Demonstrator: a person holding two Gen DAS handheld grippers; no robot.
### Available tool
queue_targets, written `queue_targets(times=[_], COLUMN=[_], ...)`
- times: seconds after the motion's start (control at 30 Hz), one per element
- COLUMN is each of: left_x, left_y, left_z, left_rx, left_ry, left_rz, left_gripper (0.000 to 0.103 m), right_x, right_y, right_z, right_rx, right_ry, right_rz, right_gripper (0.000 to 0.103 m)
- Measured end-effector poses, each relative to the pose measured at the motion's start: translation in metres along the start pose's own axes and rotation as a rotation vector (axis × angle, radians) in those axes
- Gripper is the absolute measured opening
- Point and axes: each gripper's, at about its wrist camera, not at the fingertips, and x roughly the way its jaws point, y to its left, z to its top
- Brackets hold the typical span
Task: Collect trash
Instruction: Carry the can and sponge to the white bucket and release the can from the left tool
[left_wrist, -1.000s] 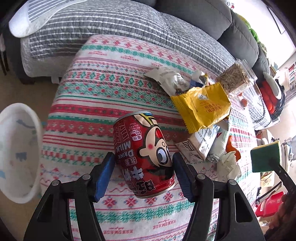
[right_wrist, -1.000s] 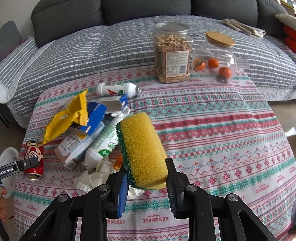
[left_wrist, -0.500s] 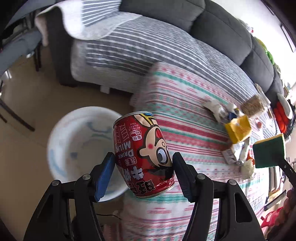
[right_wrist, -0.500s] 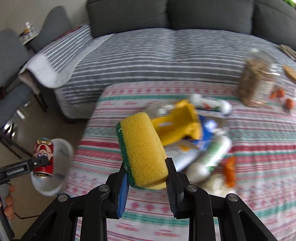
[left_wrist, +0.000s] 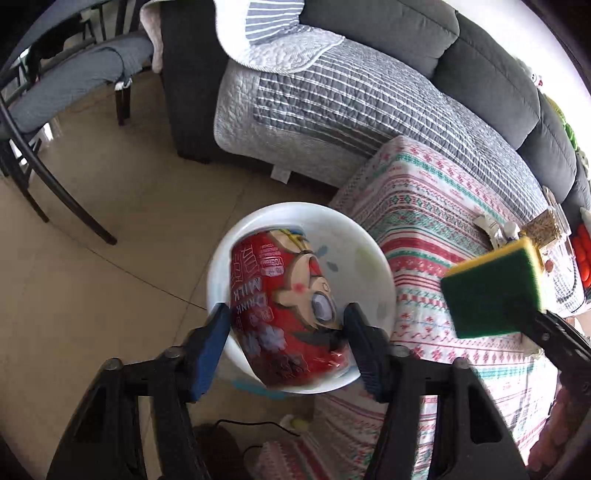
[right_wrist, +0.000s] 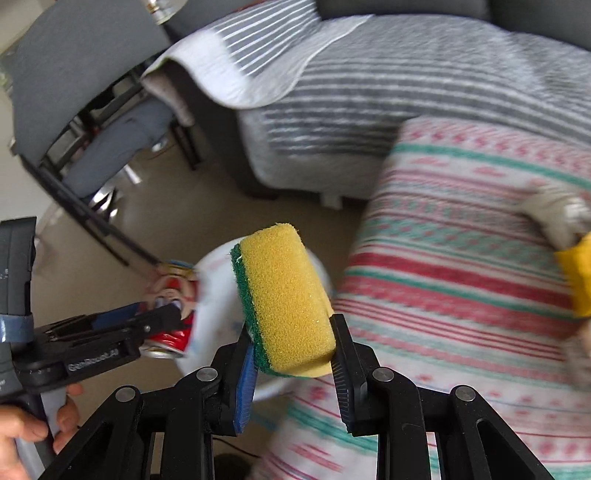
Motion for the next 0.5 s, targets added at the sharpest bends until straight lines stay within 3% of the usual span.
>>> queue_targets(times=[0.03,0.2,0.5], left_x=[0.002,0.014,0.014], left_y=[0.001,0.008,0.007], left_z=[0.001,-0.002,-0.001], left_rx=[0.010,-0.011,-0.012], left_ry=[0.008,0.041,0.045], left_rz=[-0.002,-0.009,0.014], left_gripper=[0.017,0.017,0.019], right_x=[0.007,0.037,0.042], right_y=[0.003,0.015,0.007], right_z=[0.001,0.002,-0.002], right_rx=[-0.003,-0.022,-0.003], right_ry=[0.005,0.017,0.033], right_rz=[0.010,0.047,0.049], right_gripper=[0.032,0.035,0.036])
